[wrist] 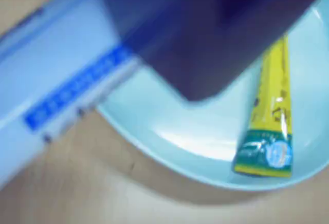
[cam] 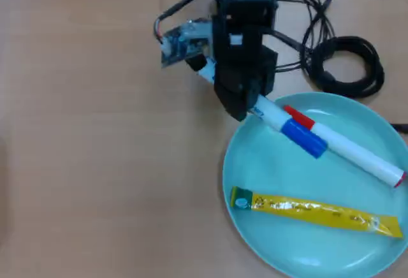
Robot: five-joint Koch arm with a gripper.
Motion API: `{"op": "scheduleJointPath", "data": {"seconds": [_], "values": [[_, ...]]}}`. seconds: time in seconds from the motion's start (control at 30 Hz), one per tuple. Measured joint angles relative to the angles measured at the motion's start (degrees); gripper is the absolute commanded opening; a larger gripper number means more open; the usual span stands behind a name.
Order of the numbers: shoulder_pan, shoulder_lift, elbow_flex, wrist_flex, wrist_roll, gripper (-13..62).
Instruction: Pick up the blue pen, then put it in the green bowl
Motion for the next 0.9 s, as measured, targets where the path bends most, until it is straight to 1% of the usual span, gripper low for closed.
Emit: {"op": "scheduleJointPath", "data": {"seconds": [0.2,0.43,0.7,0.9], "values": [[-5.0,0.0,0.0,-6.0,-0.4,-6.9],[-10.4,0.0,0.0,-11.7,-5.9,-6.9],[-14.7,0.0,0.0,-20.0,-12.4,-6.8],[-15.3,0.0,0.4,-26.7,-15.8,-6.7]]}}
